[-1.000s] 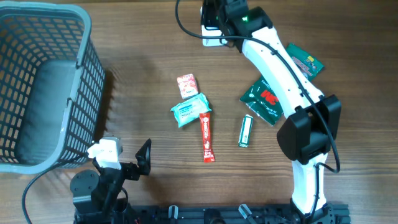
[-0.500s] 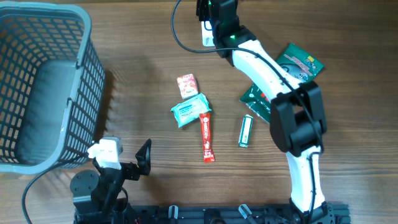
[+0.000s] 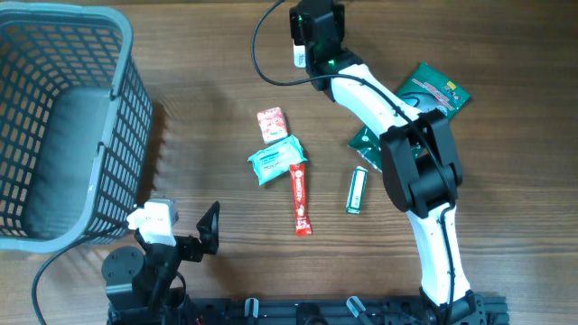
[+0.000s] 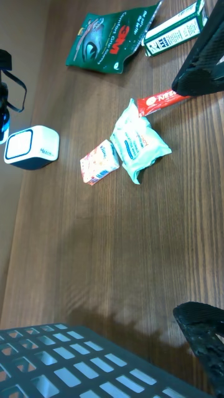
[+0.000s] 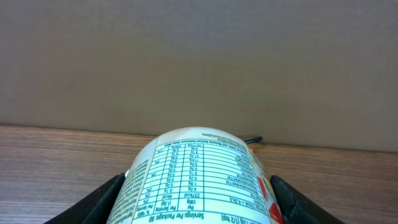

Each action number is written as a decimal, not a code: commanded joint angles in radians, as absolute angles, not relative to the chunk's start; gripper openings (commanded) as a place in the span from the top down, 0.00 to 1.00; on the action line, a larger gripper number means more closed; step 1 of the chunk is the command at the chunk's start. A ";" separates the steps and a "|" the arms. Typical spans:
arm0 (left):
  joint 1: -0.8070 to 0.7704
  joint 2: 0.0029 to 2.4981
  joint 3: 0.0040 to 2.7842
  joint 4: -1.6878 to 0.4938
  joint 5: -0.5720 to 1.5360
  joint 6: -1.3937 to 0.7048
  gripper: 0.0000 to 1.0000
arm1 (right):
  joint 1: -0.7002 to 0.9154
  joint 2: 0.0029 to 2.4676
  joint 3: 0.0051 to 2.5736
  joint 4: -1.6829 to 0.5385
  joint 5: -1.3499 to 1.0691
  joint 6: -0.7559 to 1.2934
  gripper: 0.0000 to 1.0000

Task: Scan the item barcode
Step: 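Lift jar with right gripper and hold its label at the scanner, then carry jar with right gripper off the table to the right, then return right gripper to the green glove pack and grasp its top edge, then lift glove pack with right gripper and hold it up at the scanner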

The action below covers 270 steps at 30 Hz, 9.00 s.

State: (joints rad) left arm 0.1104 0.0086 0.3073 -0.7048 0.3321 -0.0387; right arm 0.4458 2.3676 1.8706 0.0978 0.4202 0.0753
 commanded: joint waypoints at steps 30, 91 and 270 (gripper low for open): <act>0.115 0.007 0.299 -0.705 0.348 -0.023 0.00 | -0.429 2.106 1.872 -0.736 0.183 0.273 0.44; 0.115 0.007 0.299 -0.705 0.348 -0.023 0.00 | 0.153 2.188 1.747 -1.066 0.119 0.857 0.01; 0.115 0.007 0.299 -0.705 0.348 -0.023 0.00 | 0.353 2.191 1.916 -1.610 -1.294 -0.628 0.96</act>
